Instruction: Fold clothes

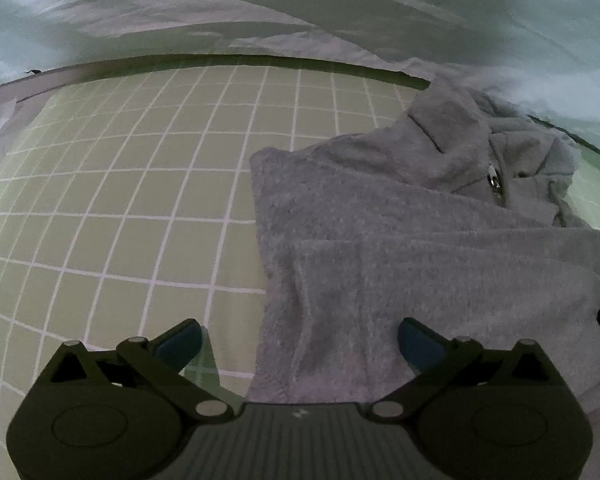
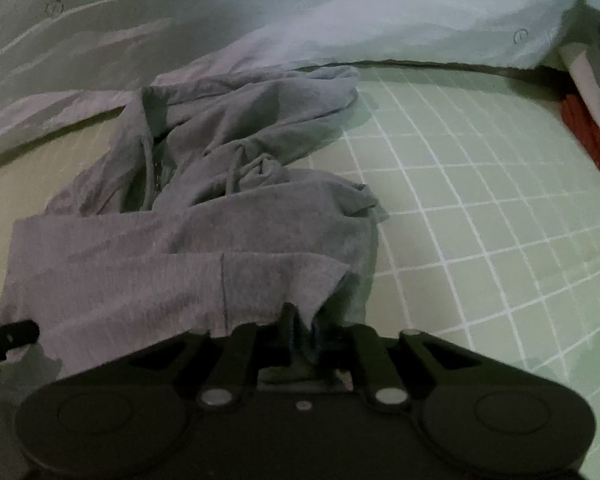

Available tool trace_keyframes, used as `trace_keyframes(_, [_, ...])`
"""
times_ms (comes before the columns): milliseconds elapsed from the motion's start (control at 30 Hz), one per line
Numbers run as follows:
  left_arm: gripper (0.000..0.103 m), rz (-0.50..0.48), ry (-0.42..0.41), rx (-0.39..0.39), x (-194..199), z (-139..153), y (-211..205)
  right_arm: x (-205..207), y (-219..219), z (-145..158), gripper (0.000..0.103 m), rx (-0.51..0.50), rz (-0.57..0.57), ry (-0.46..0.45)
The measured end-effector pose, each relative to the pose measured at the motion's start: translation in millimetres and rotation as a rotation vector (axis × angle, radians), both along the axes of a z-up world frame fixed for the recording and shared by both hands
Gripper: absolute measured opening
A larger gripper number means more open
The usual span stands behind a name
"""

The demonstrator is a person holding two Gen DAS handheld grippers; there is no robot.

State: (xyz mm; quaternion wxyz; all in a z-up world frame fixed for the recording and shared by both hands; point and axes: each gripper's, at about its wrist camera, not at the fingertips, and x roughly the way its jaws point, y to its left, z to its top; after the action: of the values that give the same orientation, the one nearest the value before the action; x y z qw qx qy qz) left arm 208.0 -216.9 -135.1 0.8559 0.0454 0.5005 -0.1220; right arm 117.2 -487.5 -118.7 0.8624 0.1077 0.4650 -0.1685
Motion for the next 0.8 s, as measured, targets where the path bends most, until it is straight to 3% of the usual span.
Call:
trace_keyframes(100, [0.103, 0.011, 0.011, 0.023, 2, 4, -4, 1, -1, 5, 0.045, -0.049, -0.007, 0.024])
trace_keyframes(133, [0.103, 0.015, 0.009, 0.034, 2, 5, -6, 0, -2, 7, 0.066, -0.071, -0.013, 0.029])
trace_keyframes(167, [0.103, 0.019, 0.004, 0.047, 2, 8, -8, 0, -3, 10, 0.077, -0.091, -0.023, 0.028])
trace_keyframes(267, [0.103, 0.019, -0.006, 0.062, 4, 17, -14, -2, -10, 16, 0.08, -0.078, -0.034, 0.002])
trace_keyframes(533, [0.103, -0.033, -0.071, -0.006, 22, 47, -36, 11, -32, 27, 0.086, -0.062, -0.107, -0.049])
trace_keyframes(800, [0.103, -0.045, -0.131, -0.037, 81, 56, -67, 41, -66, 27, 0.087, -0.011, -0.187, -0.116])
